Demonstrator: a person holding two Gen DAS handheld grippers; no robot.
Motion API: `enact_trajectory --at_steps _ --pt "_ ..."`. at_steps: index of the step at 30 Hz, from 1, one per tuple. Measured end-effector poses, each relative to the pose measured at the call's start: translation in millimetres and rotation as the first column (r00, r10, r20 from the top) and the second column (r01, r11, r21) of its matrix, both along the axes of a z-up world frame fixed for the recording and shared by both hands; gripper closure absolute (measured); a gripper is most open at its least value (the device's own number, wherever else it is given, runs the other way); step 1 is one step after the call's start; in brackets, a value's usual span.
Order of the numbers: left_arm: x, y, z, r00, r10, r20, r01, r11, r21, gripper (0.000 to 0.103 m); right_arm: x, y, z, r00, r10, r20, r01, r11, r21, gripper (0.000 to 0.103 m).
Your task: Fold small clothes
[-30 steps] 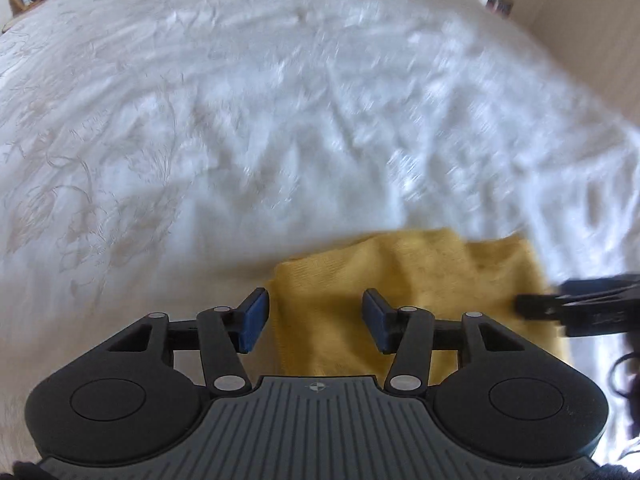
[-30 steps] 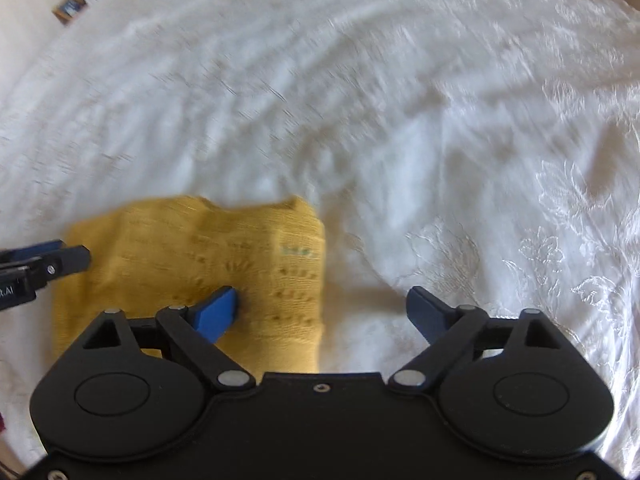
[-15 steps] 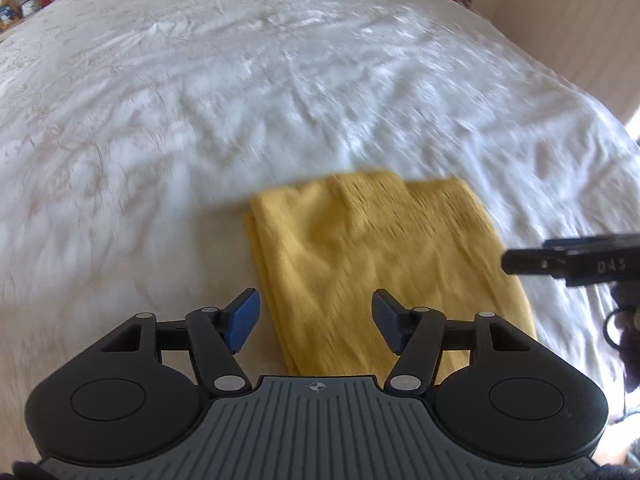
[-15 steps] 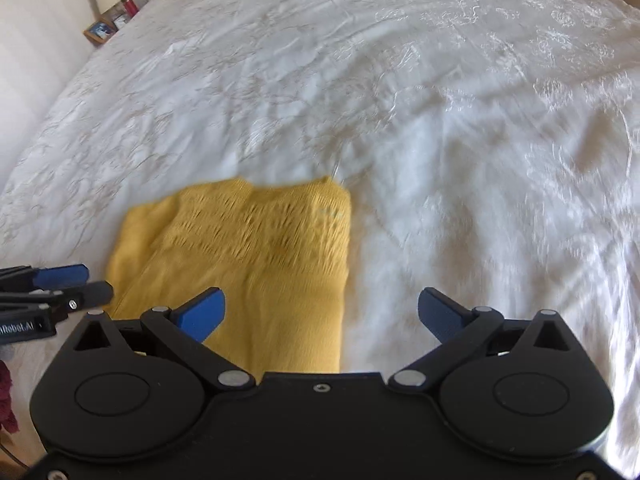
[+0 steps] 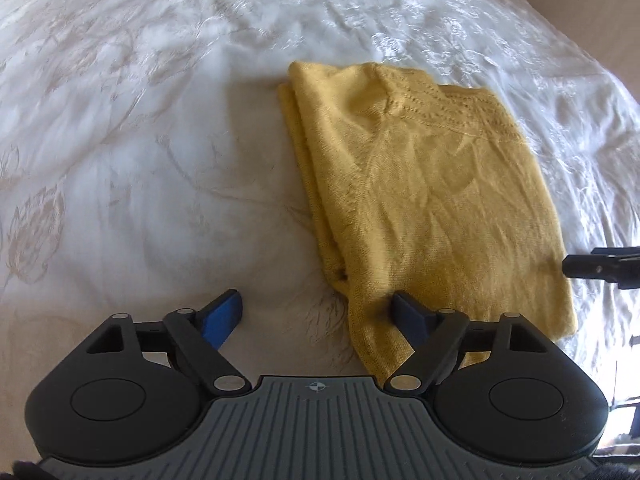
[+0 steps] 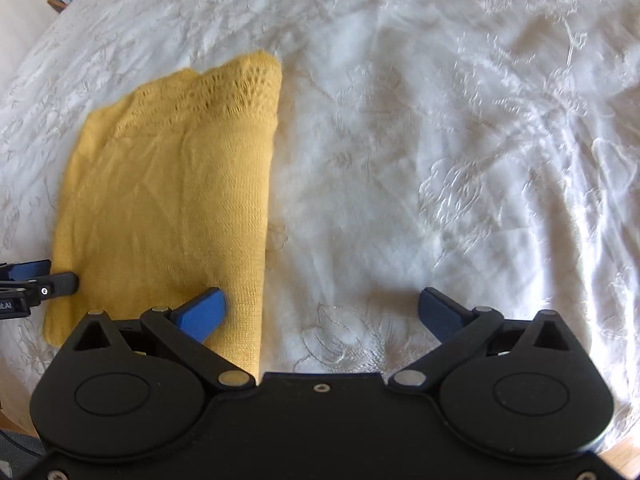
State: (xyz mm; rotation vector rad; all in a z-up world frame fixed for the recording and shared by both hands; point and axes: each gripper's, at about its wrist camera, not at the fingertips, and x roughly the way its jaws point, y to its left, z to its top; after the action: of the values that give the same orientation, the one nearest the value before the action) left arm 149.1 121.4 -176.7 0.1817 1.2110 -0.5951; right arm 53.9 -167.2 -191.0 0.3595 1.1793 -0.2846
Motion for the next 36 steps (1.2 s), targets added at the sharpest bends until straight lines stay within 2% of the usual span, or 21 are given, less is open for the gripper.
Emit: enact_trajectory --at_steps 5,7,9,13,19,22,29,33,36 --pt "-7 -9 16 0.999 0.045 -0.018 -0.045 0.999 -0.015 0.021 -6 2 20 0.997 0.016 0.074 -0.016 1.000 0.004 0.000" --pt "-11 -15 21 0.998 0.053 -0.017 -0.053 0.998 -0.018 0.014 -7 5 25 0.995 0.031 0.098 -0.032 0.999 0.005 0.000" --pt "-18 -22 30 0.998 0.057 0.015 -0.058 0.998 0.003 0.010 -9 10 31 0.991 0.045 0.126 -0.045 0.999 -0.002 0.000" --pt "-35 -37 48 0.996 0.049 0.077 -0.054 0.997 0.059 0.010 -17 14 43 0.982 0.061 0.177 -0.060 0.998 -0.008 0.000" --pt "-64 -46 78 0.986 0.072 0.151 -0.084 0.994 0.073 0.010 -41 15 68 0.966 0.040 0.256 -0.053 0.998 0.042 0.000" --pt "-80 -46 93 0.980 0.104 0.172 -0.112 0.993 0.034 0.010 -54 17 82 0.956 0.051 0.289 -0.063 0.997 0.033 0.000" --pt "-117 -43 124 0.941 0.201 0.274 -0.217 0.976 0.031 0.011 -86 33 115 0.914 0.095 0.396 -0.102 0.995 -0.002 0.000" --pt "-134 -38 140 0.915 0.227 0.334 -0.259 0.964 0.054 0.011 -100 52 132 0.885 0.141 0.445 -0.129 0.990 -0.056 0.000" --pt "-145 -33 151 0.902 0.225 0.369 -0.260 0.964 0.047 0.011 -110 68 142 0.874 0.153 0.460 -0.123 0.988 -0.094 0.000"
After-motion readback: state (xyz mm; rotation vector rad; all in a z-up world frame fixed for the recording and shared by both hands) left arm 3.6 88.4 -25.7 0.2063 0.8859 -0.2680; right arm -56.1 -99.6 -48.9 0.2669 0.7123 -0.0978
